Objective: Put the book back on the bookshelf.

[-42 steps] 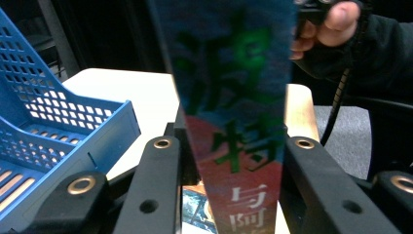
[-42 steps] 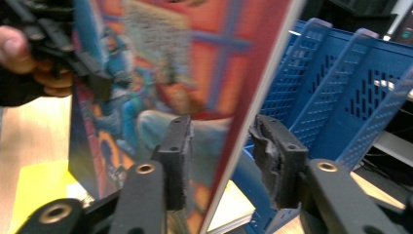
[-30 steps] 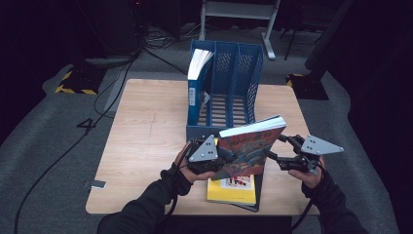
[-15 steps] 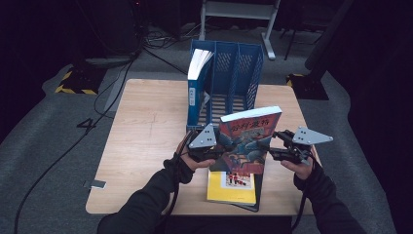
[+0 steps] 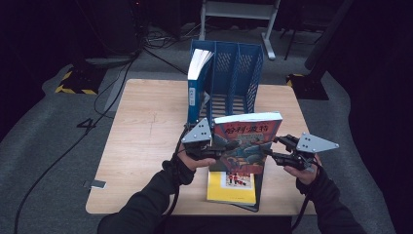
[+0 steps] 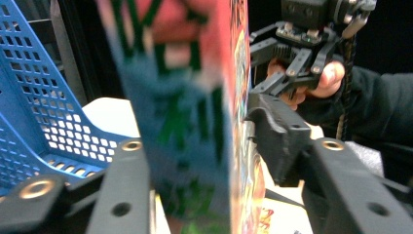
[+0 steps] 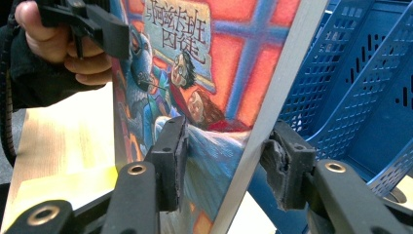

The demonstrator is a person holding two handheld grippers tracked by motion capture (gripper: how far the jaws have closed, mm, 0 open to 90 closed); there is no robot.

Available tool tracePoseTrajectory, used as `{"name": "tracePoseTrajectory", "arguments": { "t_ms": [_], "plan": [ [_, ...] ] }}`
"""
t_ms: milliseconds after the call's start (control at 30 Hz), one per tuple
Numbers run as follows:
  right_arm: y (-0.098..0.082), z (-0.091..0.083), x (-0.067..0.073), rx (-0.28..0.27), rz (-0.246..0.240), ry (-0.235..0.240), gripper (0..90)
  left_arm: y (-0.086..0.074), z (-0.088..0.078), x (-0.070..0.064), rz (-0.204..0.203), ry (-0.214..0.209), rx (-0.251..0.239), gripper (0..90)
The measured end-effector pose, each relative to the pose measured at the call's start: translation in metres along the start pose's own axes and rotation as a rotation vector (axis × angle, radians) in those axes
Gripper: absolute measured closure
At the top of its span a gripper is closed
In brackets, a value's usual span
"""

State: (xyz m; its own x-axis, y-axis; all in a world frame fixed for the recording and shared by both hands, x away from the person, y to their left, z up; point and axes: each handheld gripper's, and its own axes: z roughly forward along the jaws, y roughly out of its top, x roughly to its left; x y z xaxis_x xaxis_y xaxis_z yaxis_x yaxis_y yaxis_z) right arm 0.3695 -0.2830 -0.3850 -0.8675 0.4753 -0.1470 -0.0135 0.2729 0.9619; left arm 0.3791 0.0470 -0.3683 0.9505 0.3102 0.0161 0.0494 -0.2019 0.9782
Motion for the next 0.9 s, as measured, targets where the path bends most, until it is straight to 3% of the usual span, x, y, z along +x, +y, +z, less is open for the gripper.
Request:
{"name": "tracePoseTrajectory", "arguments": {
  "t_ms": [200, 533, 633, 900],
  "plan": [
    [0.002, -0.002, 0.003, -0.006, -0.014, 0.008, 55.9, 0.007, -0.001, 0.001, -0.013, 0.005, -0.001, 47.7],
    [0.004, -0.005, 0.005, -0.011, -0.031, 0.032, 58.1, 0.018, 0.000, 0.002, 0.012, -0.067, 0.008, 60.4],
    [0.004, -0.005, 0.006, -0.009, -0.033, 0.032, 58.1, 0.020, 0.002, 0.002, 0.012, -0.062, 0.007, 66.2],
    [0.004, -0.005, 0.005, -0.008, -0.028, 0.021, 57.3, 0.022, 0.003, -0.002, 0.026, -0.058, 0.026, 71.1]
  ]
}}
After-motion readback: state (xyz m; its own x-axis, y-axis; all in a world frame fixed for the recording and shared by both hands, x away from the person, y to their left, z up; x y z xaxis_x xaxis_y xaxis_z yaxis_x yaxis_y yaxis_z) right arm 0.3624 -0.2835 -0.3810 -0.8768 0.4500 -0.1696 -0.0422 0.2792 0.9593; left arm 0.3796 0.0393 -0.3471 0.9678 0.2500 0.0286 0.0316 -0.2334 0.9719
